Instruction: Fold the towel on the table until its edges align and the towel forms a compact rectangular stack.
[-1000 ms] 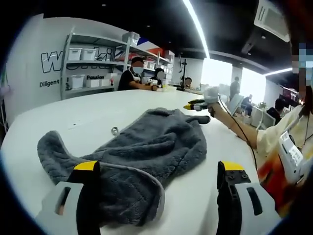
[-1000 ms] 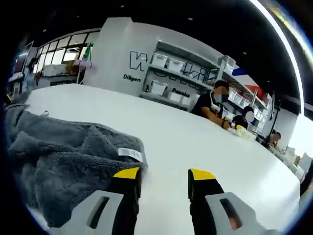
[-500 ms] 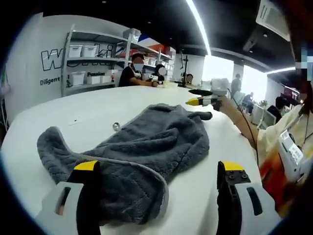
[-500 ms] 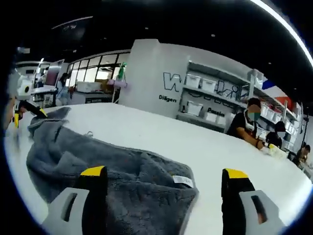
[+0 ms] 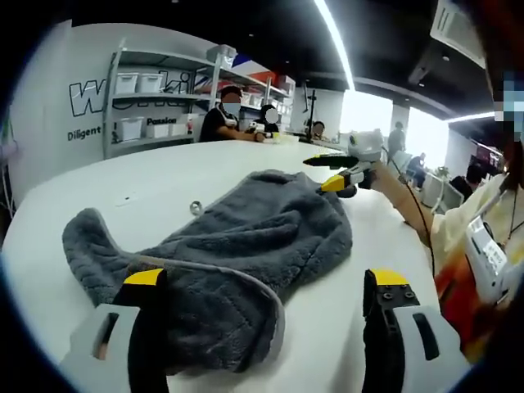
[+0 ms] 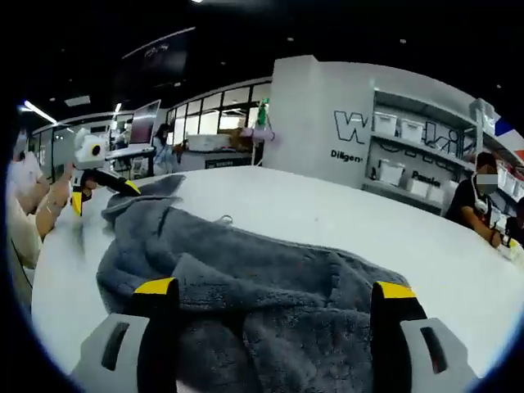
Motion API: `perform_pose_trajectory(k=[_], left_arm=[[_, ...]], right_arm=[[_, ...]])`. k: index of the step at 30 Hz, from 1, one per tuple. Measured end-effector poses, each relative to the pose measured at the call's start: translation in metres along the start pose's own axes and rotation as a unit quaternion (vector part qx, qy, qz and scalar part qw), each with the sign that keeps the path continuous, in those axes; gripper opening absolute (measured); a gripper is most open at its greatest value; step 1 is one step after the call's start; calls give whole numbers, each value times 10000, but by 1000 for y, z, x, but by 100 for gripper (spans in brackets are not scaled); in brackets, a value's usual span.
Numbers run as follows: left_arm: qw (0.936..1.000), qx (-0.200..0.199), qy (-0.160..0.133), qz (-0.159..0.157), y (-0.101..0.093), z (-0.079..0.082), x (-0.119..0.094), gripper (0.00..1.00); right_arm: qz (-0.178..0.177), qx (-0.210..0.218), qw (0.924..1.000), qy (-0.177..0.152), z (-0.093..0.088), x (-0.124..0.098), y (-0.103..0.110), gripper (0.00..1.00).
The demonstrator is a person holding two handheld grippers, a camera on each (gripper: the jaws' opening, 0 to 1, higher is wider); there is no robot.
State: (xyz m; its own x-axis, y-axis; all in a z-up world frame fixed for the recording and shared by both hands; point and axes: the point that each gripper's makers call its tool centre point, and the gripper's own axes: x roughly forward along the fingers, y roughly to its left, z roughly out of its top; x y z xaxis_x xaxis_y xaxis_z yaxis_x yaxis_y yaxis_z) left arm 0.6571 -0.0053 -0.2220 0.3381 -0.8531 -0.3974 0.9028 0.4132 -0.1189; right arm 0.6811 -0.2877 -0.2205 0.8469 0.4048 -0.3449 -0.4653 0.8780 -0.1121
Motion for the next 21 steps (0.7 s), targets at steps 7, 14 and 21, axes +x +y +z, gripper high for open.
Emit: perform_pose_trajectory(k=[7,14,21], left_arm=[[10000,10,22,28,1,-1,-1,97],[10000,4,46,80,2,-2,0,96],[9993,130,-100,336,8,7,-13,95]], right_arm=[[145,-120,9997,173,-7,5,10,99],[284,-120,9994,148,-5,6,15,99],[369,-144,9992,43,1,4,21,99]])
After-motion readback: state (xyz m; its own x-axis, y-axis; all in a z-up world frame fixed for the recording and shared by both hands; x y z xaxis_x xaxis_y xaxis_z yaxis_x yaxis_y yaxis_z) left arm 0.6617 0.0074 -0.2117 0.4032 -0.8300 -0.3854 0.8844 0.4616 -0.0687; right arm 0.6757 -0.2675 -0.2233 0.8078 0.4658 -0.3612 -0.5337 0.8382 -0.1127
